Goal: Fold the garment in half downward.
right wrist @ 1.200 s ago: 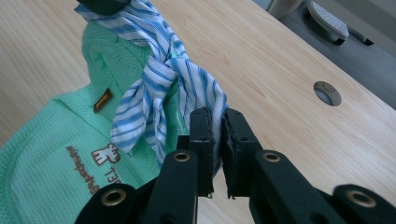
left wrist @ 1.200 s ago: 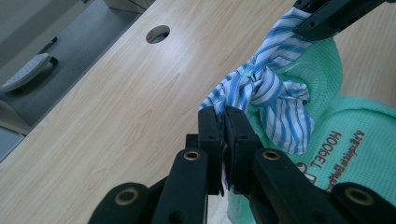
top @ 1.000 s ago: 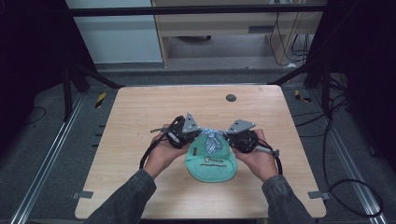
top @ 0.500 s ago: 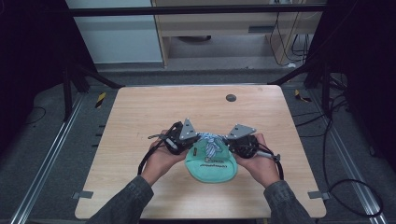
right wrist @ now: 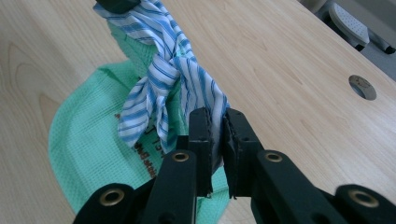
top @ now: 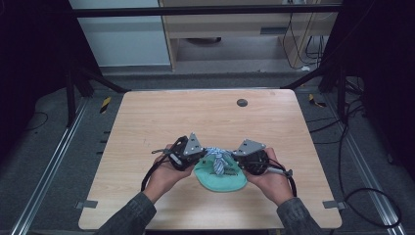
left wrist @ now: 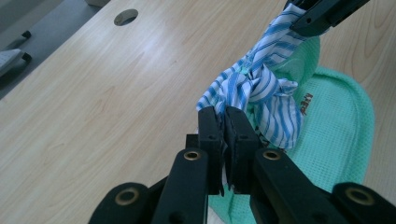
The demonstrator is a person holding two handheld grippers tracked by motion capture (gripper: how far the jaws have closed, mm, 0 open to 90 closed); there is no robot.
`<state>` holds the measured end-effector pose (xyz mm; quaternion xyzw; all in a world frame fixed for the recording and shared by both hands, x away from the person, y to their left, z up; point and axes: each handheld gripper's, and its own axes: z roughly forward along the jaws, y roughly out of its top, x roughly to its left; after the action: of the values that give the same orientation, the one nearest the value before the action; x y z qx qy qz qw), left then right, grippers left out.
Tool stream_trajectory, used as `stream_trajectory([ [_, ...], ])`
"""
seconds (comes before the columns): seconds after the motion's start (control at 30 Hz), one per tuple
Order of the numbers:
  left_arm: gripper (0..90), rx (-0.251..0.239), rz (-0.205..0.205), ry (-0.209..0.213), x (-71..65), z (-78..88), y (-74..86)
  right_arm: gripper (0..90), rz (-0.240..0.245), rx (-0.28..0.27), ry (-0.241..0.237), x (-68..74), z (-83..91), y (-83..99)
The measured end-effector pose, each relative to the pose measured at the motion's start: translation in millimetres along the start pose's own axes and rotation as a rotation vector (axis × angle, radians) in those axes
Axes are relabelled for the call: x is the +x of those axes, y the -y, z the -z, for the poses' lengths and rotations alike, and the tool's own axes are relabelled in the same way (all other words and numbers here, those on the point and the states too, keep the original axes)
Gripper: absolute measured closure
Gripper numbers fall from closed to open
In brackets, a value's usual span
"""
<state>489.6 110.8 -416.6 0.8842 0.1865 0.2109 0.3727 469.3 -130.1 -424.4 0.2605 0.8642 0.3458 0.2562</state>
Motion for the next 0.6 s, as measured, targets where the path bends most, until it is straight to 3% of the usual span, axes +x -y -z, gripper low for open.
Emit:
stream_trajectory([
  [0.6, 86.4, 0.003, 0.011, 0.049, -18.9, 4.0, 17.8, 81.6, -0.006, -0.005, -0.026, 20.1, 4.3, 21.3],
])
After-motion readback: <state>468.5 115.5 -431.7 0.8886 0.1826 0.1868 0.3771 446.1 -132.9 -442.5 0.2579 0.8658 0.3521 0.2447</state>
